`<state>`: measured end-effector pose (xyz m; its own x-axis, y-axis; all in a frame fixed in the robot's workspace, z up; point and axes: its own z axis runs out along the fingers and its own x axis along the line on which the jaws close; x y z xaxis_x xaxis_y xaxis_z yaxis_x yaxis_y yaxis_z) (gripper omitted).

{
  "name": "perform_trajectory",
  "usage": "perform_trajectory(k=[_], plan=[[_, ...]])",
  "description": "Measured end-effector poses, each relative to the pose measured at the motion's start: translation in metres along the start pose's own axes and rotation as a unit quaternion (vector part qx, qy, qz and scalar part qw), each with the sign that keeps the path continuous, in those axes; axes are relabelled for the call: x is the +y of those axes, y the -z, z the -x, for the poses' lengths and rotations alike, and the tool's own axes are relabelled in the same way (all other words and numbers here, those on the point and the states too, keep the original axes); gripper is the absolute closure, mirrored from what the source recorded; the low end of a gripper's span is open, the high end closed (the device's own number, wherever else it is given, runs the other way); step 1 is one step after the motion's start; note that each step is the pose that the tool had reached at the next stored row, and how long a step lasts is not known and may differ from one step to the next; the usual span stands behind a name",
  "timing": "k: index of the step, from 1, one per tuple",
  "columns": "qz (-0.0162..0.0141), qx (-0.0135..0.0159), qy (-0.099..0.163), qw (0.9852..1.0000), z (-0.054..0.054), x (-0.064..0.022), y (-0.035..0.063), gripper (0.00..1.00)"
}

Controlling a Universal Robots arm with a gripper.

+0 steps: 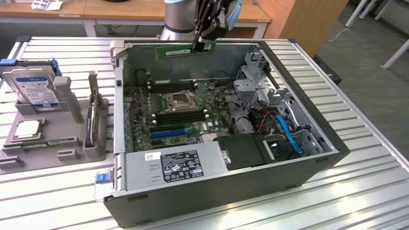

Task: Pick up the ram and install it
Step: 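Insert the ram into the slot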

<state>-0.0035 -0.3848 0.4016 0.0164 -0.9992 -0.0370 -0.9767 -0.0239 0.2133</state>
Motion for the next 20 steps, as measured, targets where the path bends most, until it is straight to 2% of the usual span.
perform_trajectory(k=[8,9,11,13,16,20], plan=[[0.0001,-0.0003,-0.001,1.0,0.0,-0.0001,0.0,0.86],[0.0008,-0.0006,-0.002,1.0,0.0001,-0.0006,0.0,0.86],[0.005,-0.0009,-0.004,1.0,0.0,-0.0016,0.0002,0.86],[0.0075,-0.0017,-0.007,0.9999,0.0,-0.002,-0.0001,0.86],[0.0081,-0.0026,-0.013,0.9999,0.0001,-0.0022,-0.0003,0.86],[0.0157,-0.0064,-0.031,0.9994,0.0001,-0.0023,-0.0004,0.86]])
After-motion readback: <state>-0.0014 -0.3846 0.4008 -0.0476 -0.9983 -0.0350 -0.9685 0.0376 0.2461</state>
